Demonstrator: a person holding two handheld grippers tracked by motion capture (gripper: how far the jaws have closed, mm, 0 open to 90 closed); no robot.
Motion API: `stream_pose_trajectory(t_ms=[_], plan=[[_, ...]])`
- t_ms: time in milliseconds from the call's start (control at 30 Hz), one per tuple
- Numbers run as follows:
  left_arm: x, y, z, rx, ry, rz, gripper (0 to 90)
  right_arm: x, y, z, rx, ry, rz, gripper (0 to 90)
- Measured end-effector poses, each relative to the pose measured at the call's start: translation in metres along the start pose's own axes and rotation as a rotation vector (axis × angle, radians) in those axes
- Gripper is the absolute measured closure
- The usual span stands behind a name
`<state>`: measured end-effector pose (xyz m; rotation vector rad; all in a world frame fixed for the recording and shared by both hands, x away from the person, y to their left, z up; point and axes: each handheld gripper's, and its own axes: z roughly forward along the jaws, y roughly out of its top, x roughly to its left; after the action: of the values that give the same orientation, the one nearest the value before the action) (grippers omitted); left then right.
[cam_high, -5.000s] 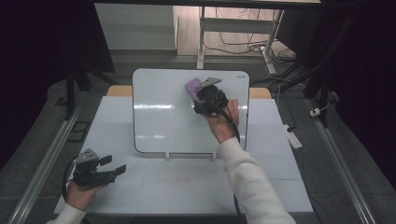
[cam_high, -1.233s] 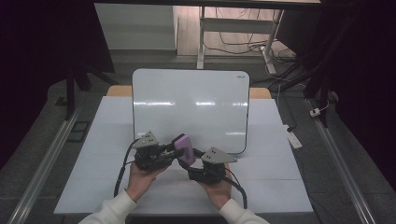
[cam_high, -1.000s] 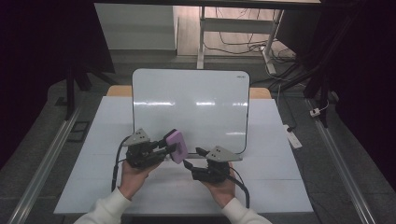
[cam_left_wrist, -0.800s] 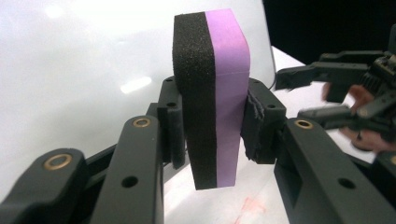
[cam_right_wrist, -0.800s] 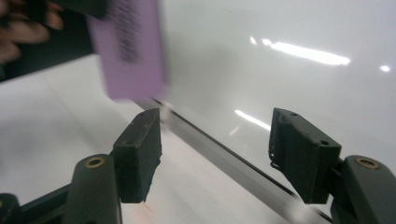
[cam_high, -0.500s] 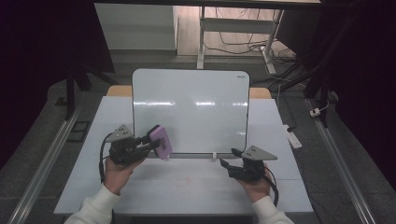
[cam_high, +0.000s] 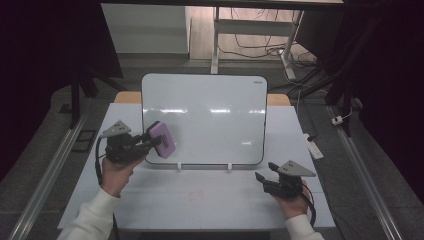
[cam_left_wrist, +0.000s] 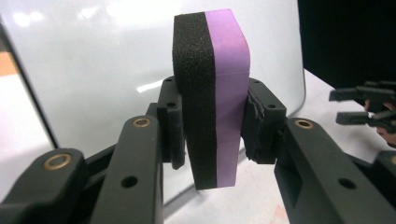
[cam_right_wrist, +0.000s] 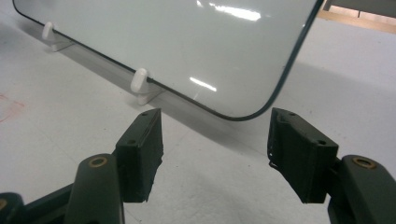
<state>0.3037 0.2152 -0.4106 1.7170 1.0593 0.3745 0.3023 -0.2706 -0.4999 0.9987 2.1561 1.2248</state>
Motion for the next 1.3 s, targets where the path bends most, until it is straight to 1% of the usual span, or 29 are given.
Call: stream_pose_trajectory(t_ms=[200,400,467,533,700,800,867,967,1167,1300], plan=[[0.015,0.022,-0.005,-0.01,0.038,-0.023,62.3,-0.002,-0.001,0.0,0.006,-0.015,0.001,35.4],[0.024,0.046,-0.005,0.004,0.09,-0.022,62.2,0.0,-0.001,0.002,0.019,-0.032,-0.017,35.4],[0.027,0.053,-0.003,0.022,0.104,-0.02,62.2,0.001,-0.001,0.003,0.032,-0.043,-0.022,35.5],[0.031,0.06,-0.001,0.025,0.119,-0.024,62.1,0.002,-0.002,0.005,0.046,-0.063,-0.027,35.5],[0.037,0.078,0.008,0.036,0.154,-0.024,62.2,0.001,-0.004,0.006,0.062,-0.075,-0.021,35.5],[0.041,0.082,0.015,0.036,0.171,-0.026,62.1,0.0,-0.004,0.007,0.063,-0.071,-0.02,35.4],[0.043,0.084,0.018,0.024,0.168,-0.036,62.0,0.001,-0.005,0.007,0.065,-0.071,-0.022,35.5],[0.044,0.086,0.022,0.004,0.164,-0.038,62.0,0.001,-0.005,0.008,0.067,-0.071,-0.023,35.4],[0.043,0.093,0.033,-0.04,0.181,-0.027,62.2,0.001,-0.006,0.009,0.072,-0.064,-0.021,35.4],[0.04,0.098,0.042,-0.058,0.214,-0.003,62.5,0.002,-0.006,0.009,0.071,-0.066,-0.022,35.4]])
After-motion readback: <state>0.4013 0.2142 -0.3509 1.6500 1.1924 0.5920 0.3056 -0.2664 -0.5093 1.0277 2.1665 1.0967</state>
